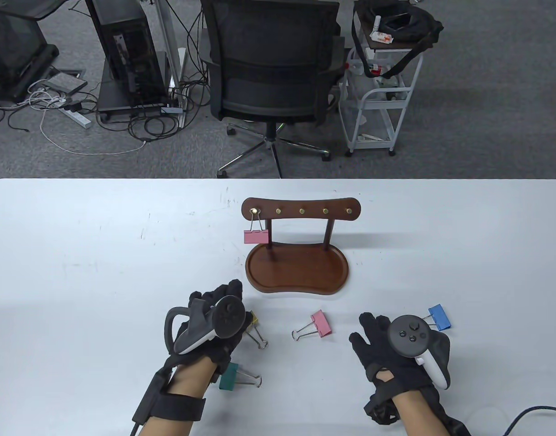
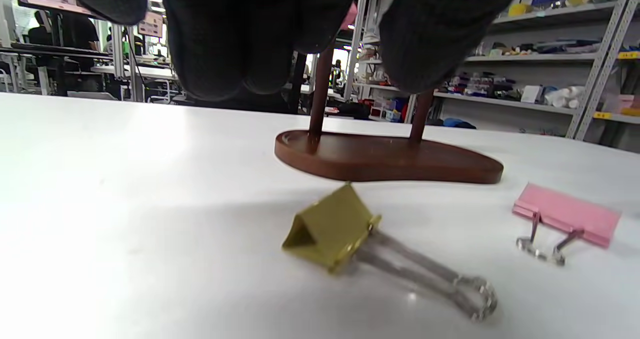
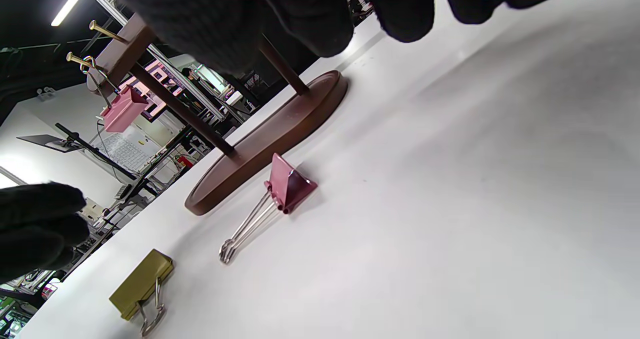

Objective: Hook binder clip onto key rack

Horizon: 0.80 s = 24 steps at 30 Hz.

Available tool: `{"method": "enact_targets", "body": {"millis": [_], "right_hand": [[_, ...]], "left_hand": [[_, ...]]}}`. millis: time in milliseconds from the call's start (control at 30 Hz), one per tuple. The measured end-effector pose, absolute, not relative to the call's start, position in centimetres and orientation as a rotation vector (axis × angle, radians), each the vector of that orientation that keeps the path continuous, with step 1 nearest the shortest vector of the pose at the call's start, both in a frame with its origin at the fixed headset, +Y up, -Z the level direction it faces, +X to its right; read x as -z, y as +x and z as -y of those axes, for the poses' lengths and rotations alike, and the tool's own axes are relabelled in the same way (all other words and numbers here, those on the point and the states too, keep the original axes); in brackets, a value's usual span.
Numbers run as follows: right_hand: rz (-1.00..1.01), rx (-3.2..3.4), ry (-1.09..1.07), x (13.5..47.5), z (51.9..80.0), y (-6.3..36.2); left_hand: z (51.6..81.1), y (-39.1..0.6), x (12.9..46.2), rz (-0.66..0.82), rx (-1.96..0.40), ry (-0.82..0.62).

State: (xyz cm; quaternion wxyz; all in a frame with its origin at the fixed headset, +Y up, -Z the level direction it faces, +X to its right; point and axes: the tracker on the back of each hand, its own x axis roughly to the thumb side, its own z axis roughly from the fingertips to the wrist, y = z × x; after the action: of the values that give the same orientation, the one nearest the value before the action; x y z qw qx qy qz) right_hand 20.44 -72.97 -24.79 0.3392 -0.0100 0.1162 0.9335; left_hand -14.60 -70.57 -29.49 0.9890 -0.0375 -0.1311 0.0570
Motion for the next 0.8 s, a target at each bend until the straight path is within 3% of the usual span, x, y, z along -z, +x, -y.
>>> {"method": "enact_targets", "body": {"millis": [800], "right_hand": [[-0.335, -2.433, -0.02, 25.0, 73.3, 20.0]], "left_hand": [[74.3, -14.2, 31.7, 0.519, 0.068, -0.234]]}}
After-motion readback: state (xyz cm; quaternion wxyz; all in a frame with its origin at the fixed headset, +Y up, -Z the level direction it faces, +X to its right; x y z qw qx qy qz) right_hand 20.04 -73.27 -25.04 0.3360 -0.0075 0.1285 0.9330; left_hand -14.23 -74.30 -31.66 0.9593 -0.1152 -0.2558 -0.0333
